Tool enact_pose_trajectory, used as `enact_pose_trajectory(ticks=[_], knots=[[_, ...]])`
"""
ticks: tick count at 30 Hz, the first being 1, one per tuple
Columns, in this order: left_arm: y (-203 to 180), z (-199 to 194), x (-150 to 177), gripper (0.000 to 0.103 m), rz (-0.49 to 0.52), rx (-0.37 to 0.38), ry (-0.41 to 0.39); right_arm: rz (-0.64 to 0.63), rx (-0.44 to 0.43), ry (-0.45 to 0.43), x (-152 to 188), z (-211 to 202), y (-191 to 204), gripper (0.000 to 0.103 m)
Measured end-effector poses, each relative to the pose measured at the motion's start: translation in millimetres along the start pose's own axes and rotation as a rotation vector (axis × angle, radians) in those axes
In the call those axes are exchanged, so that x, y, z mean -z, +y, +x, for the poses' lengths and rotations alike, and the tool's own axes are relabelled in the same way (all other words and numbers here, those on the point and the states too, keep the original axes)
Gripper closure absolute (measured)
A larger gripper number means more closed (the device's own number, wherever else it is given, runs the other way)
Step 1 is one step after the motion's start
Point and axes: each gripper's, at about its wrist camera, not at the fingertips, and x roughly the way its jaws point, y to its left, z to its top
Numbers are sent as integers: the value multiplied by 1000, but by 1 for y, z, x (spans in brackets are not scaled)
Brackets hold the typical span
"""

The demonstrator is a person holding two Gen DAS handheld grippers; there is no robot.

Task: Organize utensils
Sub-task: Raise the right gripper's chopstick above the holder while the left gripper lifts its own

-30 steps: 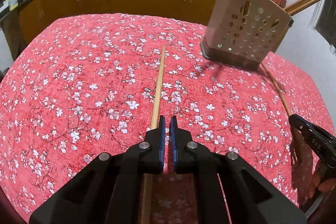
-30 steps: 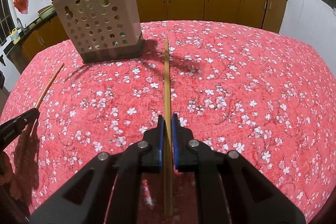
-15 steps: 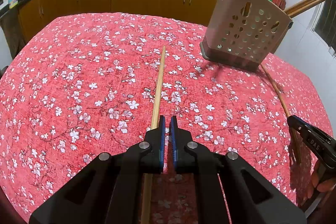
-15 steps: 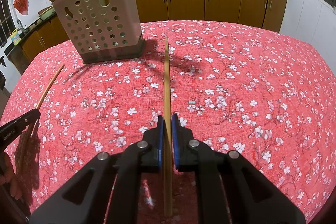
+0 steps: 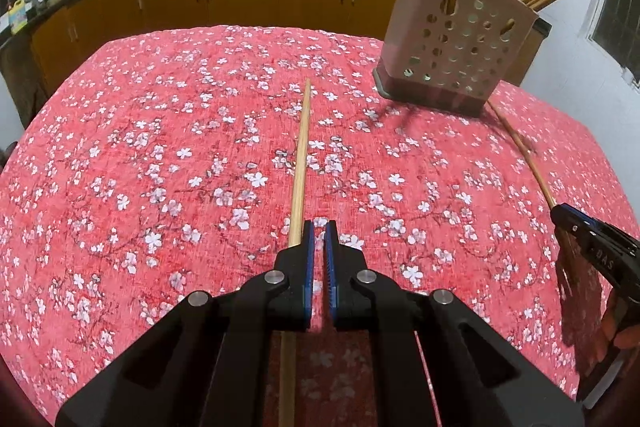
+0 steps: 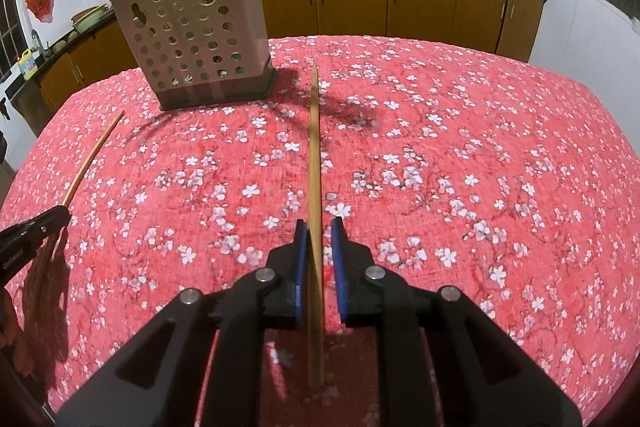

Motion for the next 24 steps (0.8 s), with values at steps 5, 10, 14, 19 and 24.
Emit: enact_pose_trajectory(ticks=[5, 10, 14, 19, 24], knots=[[-1, -1, -1, 96, 20, -5, 3, -9, 10, 0, 2, -2, 2, 89], [0, -6, 3, 96, 30, 0, 5, 1, -4, 0, 4, -4, -2, 89], [1, -6, 4, 97, 39, -8, 4, 6, -19, 0, 4, -4, -3, 94], [1, -4, -2, 100, 45, -12, 16, 22, -31, -9, 3, -9, -5, 95], [3, -21, -15, 100, 38, -2, -30, 40, -48, -82, -6, -33, -9, 95]])
